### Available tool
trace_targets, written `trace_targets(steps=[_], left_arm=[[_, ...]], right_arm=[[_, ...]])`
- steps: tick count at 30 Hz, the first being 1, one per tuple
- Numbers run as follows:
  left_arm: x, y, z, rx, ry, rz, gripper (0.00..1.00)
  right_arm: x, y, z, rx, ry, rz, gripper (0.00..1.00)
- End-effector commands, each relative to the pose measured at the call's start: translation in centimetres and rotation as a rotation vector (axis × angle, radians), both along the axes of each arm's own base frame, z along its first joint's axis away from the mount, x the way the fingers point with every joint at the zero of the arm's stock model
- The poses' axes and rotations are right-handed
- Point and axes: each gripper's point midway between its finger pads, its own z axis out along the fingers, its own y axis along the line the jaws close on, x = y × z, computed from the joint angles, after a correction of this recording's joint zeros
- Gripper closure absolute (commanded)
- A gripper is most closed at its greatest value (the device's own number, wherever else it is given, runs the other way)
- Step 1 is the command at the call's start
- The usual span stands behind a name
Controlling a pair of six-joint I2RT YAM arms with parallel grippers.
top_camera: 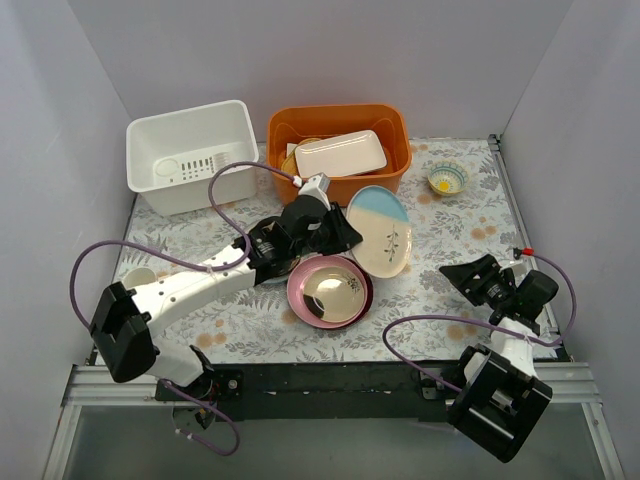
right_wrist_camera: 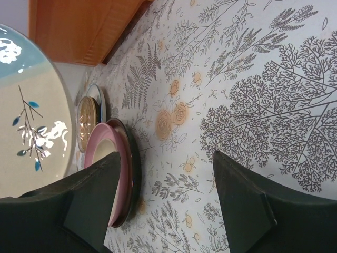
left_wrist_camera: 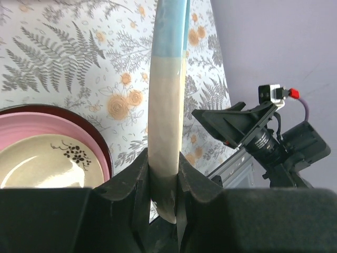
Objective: Place the plates into the plastic bin on the countertop
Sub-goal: Place the plate in the plastic bin.
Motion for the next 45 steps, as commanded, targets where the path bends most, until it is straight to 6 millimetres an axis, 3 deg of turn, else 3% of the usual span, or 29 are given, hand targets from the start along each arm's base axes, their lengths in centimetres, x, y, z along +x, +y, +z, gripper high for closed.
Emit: trace_targets(steps=[1, 5, 15, 26, 30, 42, 43, 45], left_arm=[[1.7, 2.1, 10.3, -0.191, -0.169, 0.057, 1.00], [3.1, 3.7, 12.4, -0.183, -0.193, 0.076, 1.00], [8.1, 8.1, 14.8, -0.175, -0.190, 0.081, 1.00], [11.8, 13.8, 14.7, -0.225, -0.151, 0.131, 1.00], [13.8, 17.4, 14.4, -0.268, -0.135, 0.174, 1.00], [18.5, 24.6, 14.0, -0.301, -0.140, 0.279, 1.00], [19.3, 26.4, 13.6, -0.299, -0.139, 0.318, 1.00], [20.2, 28.0, 13.5, -0.303, -0.146, 0.350, 1.00]], right_arm=[[0.2, 0.1, 0.4, -0.004, -0.024, 0.014, 0.21], [0.3, -0.1, -0.3, -0.024, 0.031, 0.000, 0.21], [1.6, 0.6, -0.5, -0.170, 0.108, 0.039, 0.22], [2.6, 2.2, -0.6, -0.363, 0.140, 0.090, 0.22], [2.8, 2.9, -0.7, -0.432, 0.149, 0.113, 0.22], [3.4, 3.4, -1.7, -0.532, 0.185, 0.133, 0.22], [3.5, 3.4, -1.7, -0.535, 0.183, 0.129, 0.22], [3.2, 4.1, -2.0, -0.539, 0.182, 0.159, 0.22]])
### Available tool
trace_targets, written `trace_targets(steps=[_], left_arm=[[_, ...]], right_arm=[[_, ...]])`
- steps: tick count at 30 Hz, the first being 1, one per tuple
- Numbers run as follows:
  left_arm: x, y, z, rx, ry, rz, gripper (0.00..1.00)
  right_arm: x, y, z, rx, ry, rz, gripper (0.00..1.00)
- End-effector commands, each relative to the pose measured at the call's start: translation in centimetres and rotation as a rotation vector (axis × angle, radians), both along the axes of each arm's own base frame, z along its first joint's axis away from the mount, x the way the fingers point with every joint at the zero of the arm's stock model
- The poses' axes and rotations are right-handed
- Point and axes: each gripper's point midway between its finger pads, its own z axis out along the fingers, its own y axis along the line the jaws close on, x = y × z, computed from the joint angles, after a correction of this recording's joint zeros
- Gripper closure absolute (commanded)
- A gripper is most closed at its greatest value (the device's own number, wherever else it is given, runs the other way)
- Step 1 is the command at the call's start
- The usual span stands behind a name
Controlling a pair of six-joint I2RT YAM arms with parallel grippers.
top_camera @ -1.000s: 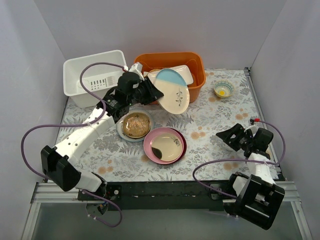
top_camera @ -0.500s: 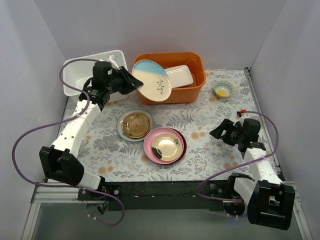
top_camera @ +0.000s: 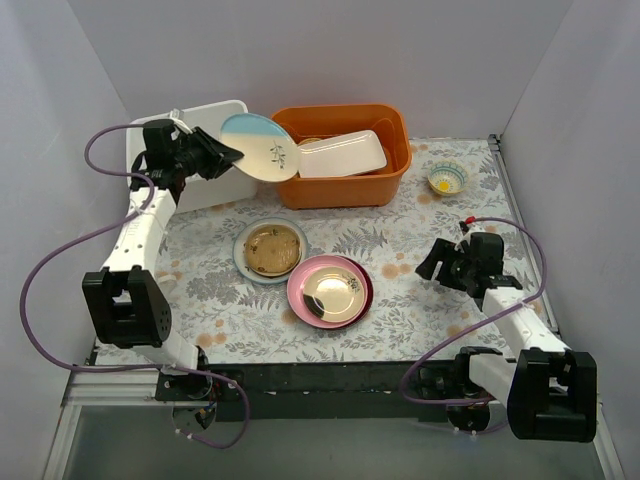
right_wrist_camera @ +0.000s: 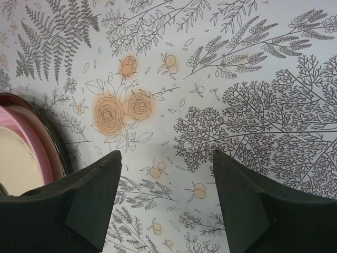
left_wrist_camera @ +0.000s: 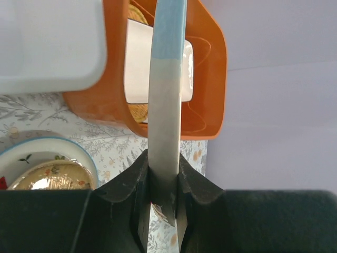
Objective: Place the plates into the plastic bin on the countertop
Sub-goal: Place the plate in the plastic bin.
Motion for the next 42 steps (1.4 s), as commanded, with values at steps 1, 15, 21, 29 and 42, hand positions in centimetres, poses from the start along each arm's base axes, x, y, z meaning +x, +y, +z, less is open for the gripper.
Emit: trace_targets(steps=[1, 15, 21, 29, 42], left_arm=[[1.2, 2.4, 7.5, -0.055, -0.236, -0.007, 1.00], [5.0, 12.3, 6.3, -0.162, -0.251, 0.130, 1.00], [6.5, 14.2, 4.7, -0.159, -0.230, 0.159, 1.00], [8.2, 15.6, 2.8, -0.118, -0.181, 0.194, 1.00], [9.5, 17.1, -1.9, -0.054, -0.057, 0.231, 1.00]], right_arm=[[1.2, 0.3, 1.1, -0.035, -0.044, 0.023, 0.22], [1.1, 0.6, -1.2, -0.049, 0.008, 0.051, 0.22], [0.9, 0.7, -1.6, -0.061, 0.018, 0.058, 0.23], [0.7, 0.9, -1.9, -0.059, 0.027, 0.070, 0.23], [0.7, 1.3, -2.5, -0.060, 0.042, 0.089, 0.23]])
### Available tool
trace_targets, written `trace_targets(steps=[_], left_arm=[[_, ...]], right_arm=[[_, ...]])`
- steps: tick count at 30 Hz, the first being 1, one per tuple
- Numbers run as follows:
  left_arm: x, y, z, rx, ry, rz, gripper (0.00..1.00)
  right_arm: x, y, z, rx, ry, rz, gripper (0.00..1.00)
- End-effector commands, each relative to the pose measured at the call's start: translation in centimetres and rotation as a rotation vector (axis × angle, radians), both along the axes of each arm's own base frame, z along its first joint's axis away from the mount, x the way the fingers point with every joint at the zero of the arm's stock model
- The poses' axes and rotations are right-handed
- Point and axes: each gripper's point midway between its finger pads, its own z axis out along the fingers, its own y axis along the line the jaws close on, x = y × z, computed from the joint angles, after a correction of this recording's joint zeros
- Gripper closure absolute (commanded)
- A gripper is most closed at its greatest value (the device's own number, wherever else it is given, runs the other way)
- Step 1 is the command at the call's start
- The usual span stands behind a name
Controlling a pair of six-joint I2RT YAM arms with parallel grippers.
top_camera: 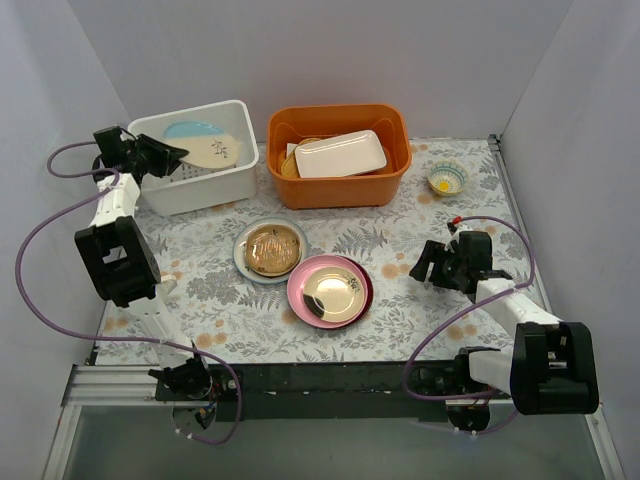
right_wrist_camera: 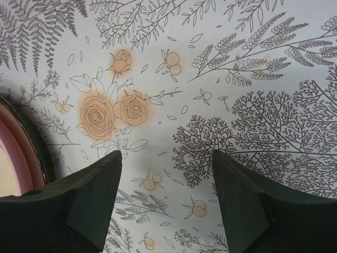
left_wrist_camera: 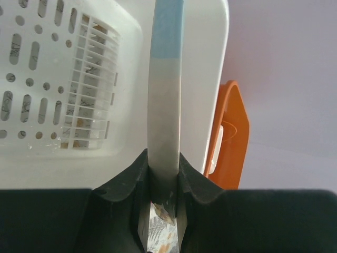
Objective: Place the plates into the plastic bin on the countertop
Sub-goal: Place the plate in the plastic bin.
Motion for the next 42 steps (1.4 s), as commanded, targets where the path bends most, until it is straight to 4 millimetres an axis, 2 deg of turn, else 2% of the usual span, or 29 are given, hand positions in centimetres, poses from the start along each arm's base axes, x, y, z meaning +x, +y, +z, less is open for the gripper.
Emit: trace_targets(steps=[1, 8, 12, 13, 15, 16, 18, 26, 32, 34, 42], left_arm=[[0.8, 0.3, 5.4, 0.068, -0.142, -0.025, 1.00], [1.6, 0.6, 3.7, 0.047, -0.096, -0.019, 0.91], [1.8, 0.7, 3.1, 0.040, -0.084, -0.021, 0.79], [1.9, 0.7, 3.0, 0.041, -0.083, -0.020, 0.72], [1.8, 0.7, 2.8, 0.041, -0.078, -0.023, 0.65], [1.8, 0.7, 2.7, 0.043, -0.075, -0.019, 0.53], [1.8, 0.9, 2.6, 0.049, -0.067, -0.008, 0.46], [1.6, 1.0, 2.1, 0.050, -0.036, -0.004, 0.35], [1.4, 0.5, 2.4, 0.045, -0.042, -0.028, 0.32], [1.3, 0.5, 2.8, 0.044, -0.051, -0.033, 0.30], [0.7, -1.1, 6.7, 0.059, -0.159, -0.092, 0.20]], right_arm=[[0.4, 0.3, 0.0, -0.010, -0.008, 0.024, 0.23], [0.3, 0.5, -0.2, -0.007, 0.002, 0.033, 0.23], [0.3, 0.7, -0.1, -0.006, 0.000, 0.036, 0.24], [0.3, 0.7, -0.1, -0.004, 0.002, 0.036, 0.24], [0.3, 0.8, -0.2, -0.005, 0.003, 0.040, 0.24], [0.3, 0.8, -0.2, -0.004, 0.004, 0.040, 0.24], [0.2, 1.0, -0.3, 0.003, 0.011, 0.044, 0.24], [0.4, 1.4, 0.0, 0.017, 0.002, 0.049, 0.24], [0.3, 1.6, 0.1, 0.019, 0.003, 0.057, 0.24], [0.4, 1.6, 0.3, 0.019, -0.004, 0.060, 0.24], [0.4, 2.0, 0.7, 0.028, -0.013, 0.072, 0.24]])
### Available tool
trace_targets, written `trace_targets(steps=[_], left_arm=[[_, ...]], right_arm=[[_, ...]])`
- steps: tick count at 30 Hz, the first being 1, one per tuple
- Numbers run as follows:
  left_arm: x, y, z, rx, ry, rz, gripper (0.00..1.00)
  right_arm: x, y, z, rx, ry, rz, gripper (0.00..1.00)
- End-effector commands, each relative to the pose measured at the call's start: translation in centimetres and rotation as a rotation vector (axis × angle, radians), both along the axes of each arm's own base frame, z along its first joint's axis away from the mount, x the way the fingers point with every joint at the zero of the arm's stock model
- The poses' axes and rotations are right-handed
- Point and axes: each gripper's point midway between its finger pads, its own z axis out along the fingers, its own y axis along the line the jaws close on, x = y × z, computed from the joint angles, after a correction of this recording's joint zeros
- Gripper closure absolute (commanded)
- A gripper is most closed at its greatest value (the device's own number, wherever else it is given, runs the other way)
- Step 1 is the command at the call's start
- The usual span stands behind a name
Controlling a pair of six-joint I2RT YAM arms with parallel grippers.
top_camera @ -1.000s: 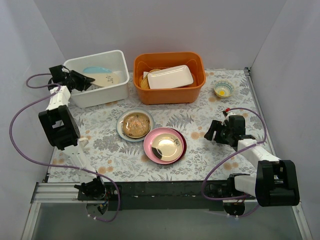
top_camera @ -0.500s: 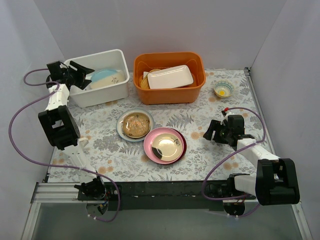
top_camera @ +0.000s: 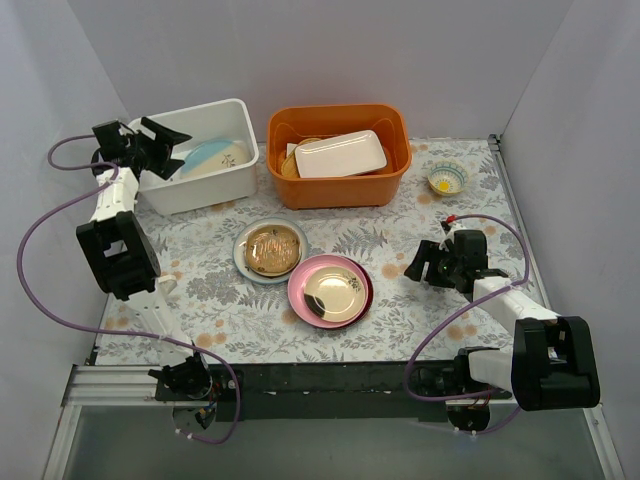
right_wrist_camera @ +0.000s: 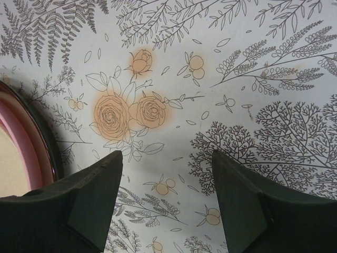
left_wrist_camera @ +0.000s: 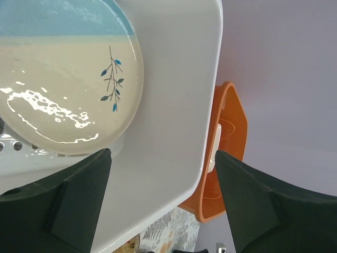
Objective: Place the plates into the plastic bin on the countertop
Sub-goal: Place the plate in the plastic bin, then pick up the plate at the center of the board.
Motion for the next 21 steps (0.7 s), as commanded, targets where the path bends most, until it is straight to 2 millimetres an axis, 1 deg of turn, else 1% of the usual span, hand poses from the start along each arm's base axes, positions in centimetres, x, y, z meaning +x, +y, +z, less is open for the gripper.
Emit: trace_targets(steps=[1, 2, 3, 4, 5, 7, 8, 10, 11, 12, 13, 14, 15, 16, 17, 18, 19, 20, 21], left_arm=[[-1.0, -1.8, 8.1, 0.072, -0.192, -0.066, 0.17], [-1.1, -2.7, 8.7, 0.084, -0.207, -0.083, 0.14], [-1.1, -3.1, 9.3, 0.096, -0.224, -0.092, 0.11], [-1.3, -3.5, 9.9, 0.106, -0.238, -0.102, 0.10], [-1.5, -4.5, 10.7, 0.113, -0.256, -0.119, 0.08], [-1.8, -5.6, 11.5, 0.120, -0.274, -0.141, 0.06], [-2.2, -6.7, 12.4, 0.130, -0.295, -0.159, 0.06], [-2.7, -7.9, 13.0, 0.144, -0.301, -0.178, 0.02], [-3.0, -9.3, 13.4, 0.164, -0.315, -0.205, 0.02], [-3.4, -10.0, 14.1, 0.181, -0.328, -0.216, 0.02], [-3.7, -10.6, 14.3, 0.202, -0.321, -0.216, 0.02], [-4.0, -12.0, 14.5, 0.243, -0.336, -0.250, 0.02], [-4.3, -12.7, 14.8, 0.267, -0.341, -0.261, 0.02], [-4.5, -12.9, 14.5, 0.291, -0.313, -0.254, 0.02], [-4.9, -14.2, 15.0, 0.312, -0.326, -0.280, 0.02], [-5.2, -14.6, 15.1, 0.339, -0.330, -0.292, 0.02], [-5.6, -14.9, 14.6, 0.343, -0.304, -0.304, 0.02], [-6.0, -15.6, 14.4, 0.352, -0.297, -0.316, 0.02], [-6.4, -15.8, 14.1, 0.367, -0.290, -0.328, 0.02]], right_arm=[[0.1, 0.6, 0.7, 0.011, 0.000, 0.022, 0.24], [0.1, 0.6, 0.8, 0.013, 0.000, 0.023, 0.24], [0.1, 0.7, 0.8, 0.013, -0.004, 0.026, 0.24], [0.1, 0.6, 0.9, 0.014, -0.001, 0.022, 0.23], [0.1, 0.8, 1.0, 0.016, -0.003, 0.028, 0.23], [0.1, 0.9, 1.1, 0.016, -0.004, 0.031, 0.24], [0.1, 0.9, 1.1, 0.016, -0.003, 0.032, 0.24], [0.1, 1.0, 1.4, 0.016, -0.007, 0.035, 0.23], [0.1, 1.1, 1.5, 0.016, -0.010, 0.040, 0.23], [0.2, 1.2, 1.7, 0.018, -0.016, 0.041, 0.23], [0.2, 1.2, 1.9, 0.019, -0.019, 0.043, 0.23], [0.1, 1.3, 1.9, 0.022, -0.018, 0.043, 0.23], [0.1, 1.4, 2.0, 0.025, -0.018, 0.048, 0.23], [0.2, 1.6, 2.3, 0.028, -0.023, 0.053, 0.23], [0.1, 1.6, 2.3, 0.028, -0.023, 0.056, 0.23], [0.0, 1.8, 2.5, 0.032, -0.027, 0.060, 0.23], [0.1, 1.8, 2.7, 0.032, -0.032, 0.062, 0.23], [-0.1, 1.9, 2.7, 0.034, -0.028, 0.065, 0.24], [-0.1, 2.0, 2.9, 0.037, -0.033, 0.070, 0.23]])
